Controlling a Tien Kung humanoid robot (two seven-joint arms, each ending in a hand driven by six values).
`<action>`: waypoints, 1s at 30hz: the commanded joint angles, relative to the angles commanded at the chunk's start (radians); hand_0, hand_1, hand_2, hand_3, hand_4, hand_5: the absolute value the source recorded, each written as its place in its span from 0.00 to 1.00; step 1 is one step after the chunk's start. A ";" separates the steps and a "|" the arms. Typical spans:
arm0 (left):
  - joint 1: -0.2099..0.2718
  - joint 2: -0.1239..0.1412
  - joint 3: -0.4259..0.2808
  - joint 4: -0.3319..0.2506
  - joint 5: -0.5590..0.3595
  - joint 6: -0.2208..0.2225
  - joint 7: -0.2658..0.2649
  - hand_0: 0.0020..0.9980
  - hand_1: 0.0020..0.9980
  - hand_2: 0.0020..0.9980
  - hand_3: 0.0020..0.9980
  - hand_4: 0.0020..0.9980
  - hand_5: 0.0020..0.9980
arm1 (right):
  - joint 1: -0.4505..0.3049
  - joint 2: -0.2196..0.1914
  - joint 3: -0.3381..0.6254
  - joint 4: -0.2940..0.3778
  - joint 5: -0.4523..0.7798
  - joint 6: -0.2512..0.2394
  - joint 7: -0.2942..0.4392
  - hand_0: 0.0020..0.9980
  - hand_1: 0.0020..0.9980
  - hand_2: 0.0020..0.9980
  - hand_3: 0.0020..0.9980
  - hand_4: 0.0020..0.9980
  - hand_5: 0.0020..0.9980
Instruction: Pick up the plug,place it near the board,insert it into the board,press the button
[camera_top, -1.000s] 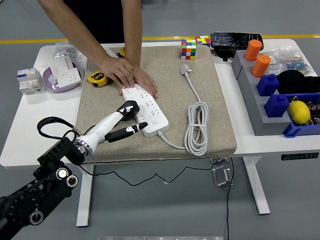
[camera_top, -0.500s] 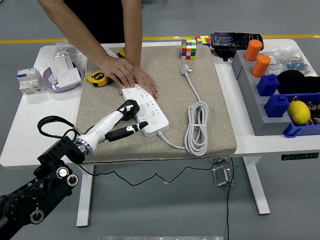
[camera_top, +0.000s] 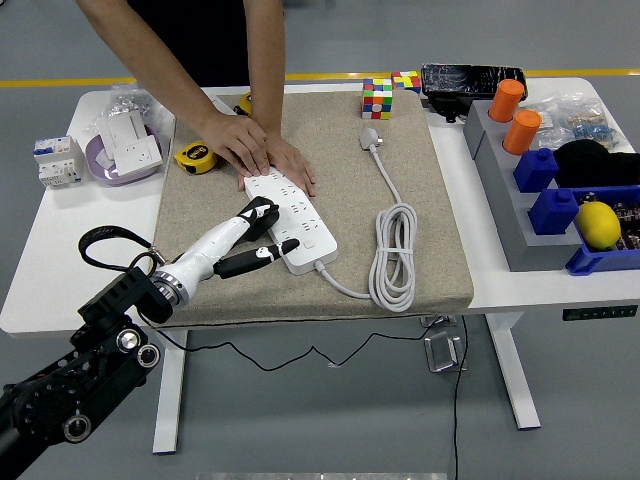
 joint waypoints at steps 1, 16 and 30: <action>0.000 0.000 0.001 0.000 0.000 0.000 0.000 1.00 1.00 1.00 1.00 1.00 1.00 | 0.000 0.000 0.001 0.000 -0.001 0.000 0.000 0.96 0.92 0.84 0.83 1.00 0.99; -0.026 -0.009 0.019 0.012 0.006 0.000 -0.001 1.00 1.00 1.00 1.00 1.00 1.00 | 0.001 -0.001 0.000 0.000 -0.001 0.001 0.000 0.96 0.92 0.84 0.83 1.00 1.00; -0.068 -0.021 0.051 0.062 0.021 0.043 -0.031 1.00 1.00 1.00 1.00 1.00 1.00 | 0.001 -0.002 -0.002 0.001 -0.004 0.000 -0.002 0.97 0.92 0.84 0.83 1.00 0.99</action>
